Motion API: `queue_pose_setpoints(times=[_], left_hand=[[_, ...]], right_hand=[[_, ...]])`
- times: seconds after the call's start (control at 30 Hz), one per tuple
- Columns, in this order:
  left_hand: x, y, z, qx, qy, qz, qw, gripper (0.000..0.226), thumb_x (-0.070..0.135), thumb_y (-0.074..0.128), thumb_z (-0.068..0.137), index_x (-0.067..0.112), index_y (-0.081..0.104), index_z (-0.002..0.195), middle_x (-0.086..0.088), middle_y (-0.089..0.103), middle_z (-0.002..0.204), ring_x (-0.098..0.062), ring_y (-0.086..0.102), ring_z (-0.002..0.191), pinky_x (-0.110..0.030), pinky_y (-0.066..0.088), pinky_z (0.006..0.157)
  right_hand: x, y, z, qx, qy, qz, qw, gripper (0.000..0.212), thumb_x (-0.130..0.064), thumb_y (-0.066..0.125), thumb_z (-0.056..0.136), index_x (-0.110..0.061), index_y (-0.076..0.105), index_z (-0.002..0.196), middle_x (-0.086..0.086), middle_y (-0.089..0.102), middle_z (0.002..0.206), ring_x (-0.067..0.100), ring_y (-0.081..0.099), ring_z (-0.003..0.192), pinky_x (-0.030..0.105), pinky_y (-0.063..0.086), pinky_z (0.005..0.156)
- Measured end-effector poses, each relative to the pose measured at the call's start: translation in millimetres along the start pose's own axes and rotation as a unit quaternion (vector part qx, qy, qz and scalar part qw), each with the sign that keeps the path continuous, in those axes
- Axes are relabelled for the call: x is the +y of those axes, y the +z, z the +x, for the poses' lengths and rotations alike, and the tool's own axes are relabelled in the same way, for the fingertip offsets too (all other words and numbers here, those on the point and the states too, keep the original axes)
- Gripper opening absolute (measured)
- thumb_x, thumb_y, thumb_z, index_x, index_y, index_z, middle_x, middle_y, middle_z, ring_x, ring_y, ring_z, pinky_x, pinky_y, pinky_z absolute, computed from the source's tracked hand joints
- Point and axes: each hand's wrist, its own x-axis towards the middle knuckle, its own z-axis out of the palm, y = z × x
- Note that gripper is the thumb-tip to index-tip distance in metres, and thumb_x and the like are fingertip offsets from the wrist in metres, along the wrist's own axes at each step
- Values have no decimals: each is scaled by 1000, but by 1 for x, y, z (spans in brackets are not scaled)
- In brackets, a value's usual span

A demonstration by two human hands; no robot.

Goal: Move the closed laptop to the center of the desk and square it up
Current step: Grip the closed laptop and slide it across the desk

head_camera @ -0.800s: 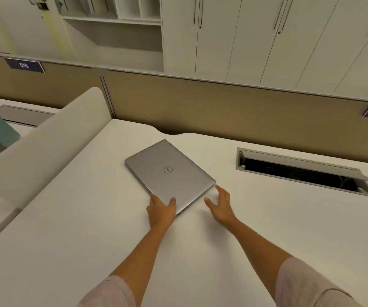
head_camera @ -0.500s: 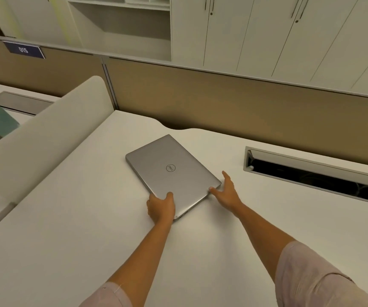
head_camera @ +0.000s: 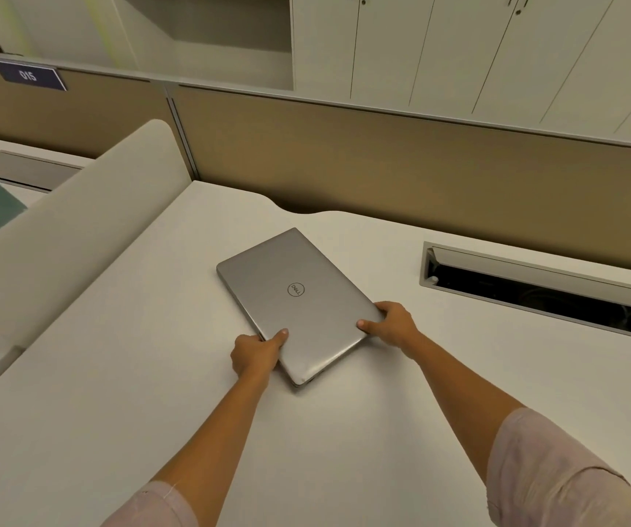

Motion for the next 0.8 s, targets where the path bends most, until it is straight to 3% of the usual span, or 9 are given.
queue_pose_setpoints(times=[0.13,0.33,0.6,0.8], left_hand=[[-5,-5,-11,-29,1,22,999,39,32,87,71,-2,73,84,-19,74,87,-34,72,76,-45,61,76],[-21,-8,-41,-84,-11,58,995,42,30,88,69,-2,68,87,-18,73,89,-32,72,73,-46,62,75],[-54,-7,-87,-117,40,143,982,43,34,87,69,-3,70,80,-16,74,80,-33,71,76,-44,61,74],[-73,0,-118,-123,88,197,969,40,32,87,68,4,59,66,-21,73,80,-36,71,76,-46,60,71]], right_hand=[[15,-6,-19,0,28,14,999,65,-31,84,73,-10,56,128,8,63,119,20,56,96,30,44,84],[44,-15,-68,19,68,37,997,67,-31,86,70,-13,55,127,5,61,111,20,57,94,29,43,81],[90,-19,-151,44,114,56,991,55,-33,88,66,-19,55,108,1,63,99,17,61,82,28,45,68],[124,-16,-209,74,136,63,986,49,-34,87,66,-16,54,98,-1,66,88,17,66,79,29,47,62]])
